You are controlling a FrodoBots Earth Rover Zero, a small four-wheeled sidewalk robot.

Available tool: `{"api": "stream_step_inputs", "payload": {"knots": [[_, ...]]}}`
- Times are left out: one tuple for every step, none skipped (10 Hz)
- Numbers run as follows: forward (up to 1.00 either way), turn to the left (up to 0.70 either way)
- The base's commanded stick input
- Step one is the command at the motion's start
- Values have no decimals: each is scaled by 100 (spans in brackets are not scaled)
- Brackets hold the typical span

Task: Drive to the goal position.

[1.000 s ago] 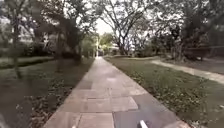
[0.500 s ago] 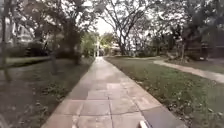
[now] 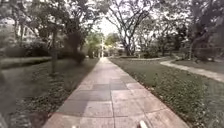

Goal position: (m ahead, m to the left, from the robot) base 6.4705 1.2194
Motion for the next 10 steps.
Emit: {"api": "stream_step_inputs", "payload": {"knots": [[100,0],[100,0],[100,0],[100,0],[100,0],[100,0],[100,0],[100,0],[100,0],[100,0]]}}
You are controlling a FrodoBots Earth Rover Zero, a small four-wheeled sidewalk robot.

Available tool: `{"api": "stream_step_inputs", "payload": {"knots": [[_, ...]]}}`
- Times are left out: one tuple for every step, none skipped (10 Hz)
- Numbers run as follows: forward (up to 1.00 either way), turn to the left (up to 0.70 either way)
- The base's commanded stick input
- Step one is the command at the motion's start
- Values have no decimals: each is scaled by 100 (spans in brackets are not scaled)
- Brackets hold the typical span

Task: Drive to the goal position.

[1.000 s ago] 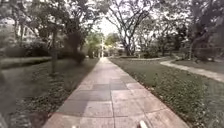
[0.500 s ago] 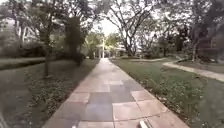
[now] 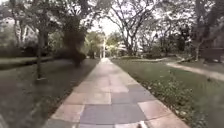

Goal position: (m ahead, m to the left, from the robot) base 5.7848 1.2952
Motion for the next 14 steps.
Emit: {"api": "stream_step_inputs", "payload": {"knots": [[100,0],[100,0],[100,0],[100,0],[100,0],[100,0],[100,0],[100,0],[100,0],[100,0],[100,0],[100,0],[100,0],[100,0]]}}
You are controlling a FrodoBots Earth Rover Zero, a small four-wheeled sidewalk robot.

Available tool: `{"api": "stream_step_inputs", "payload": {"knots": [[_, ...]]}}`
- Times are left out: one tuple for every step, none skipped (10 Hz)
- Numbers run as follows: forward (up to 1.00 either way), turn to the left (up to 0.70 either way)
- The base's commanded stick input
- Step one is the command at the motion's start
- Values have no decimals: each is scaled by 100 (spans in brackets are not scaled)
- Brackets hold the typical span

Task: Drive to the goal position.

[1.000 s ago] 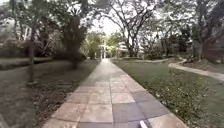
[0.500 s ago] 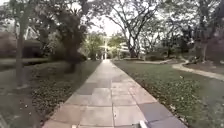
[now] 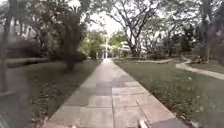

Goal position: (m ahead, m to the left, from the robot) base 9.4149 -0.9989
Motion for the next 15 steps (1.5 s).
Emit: {"api": "stream_step_inputs", "payload": {"knots": [[100,0],[100,0],[100,0],[100,0],[100,0],[100,0],[100,0],[100,0],[100,0],[100,0],[100,0],[100,0],[100,0],[100,0],[100,0]]}}
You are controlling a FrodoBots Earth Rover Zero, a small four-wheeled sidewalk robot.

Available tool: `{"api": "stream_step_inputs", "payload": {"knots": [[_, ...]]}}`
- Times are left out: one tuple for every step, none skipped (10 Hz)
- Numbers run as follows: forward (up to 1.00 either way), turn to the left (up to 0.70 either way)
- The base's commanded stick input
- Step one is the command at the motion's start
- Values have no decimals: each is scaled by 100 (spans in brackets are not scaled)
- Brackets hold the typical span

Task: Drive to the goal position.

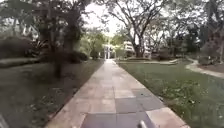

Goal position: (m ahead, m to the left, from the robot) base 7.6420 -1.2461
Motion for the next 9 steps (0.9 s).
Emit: {"api": "stream_step_inputs", "payload": {"knots": [[100,0],[100,0],[100,0],[100,-1],[100,-7],[100,-24],[100,-38],[100,-11],[100,0]]}}
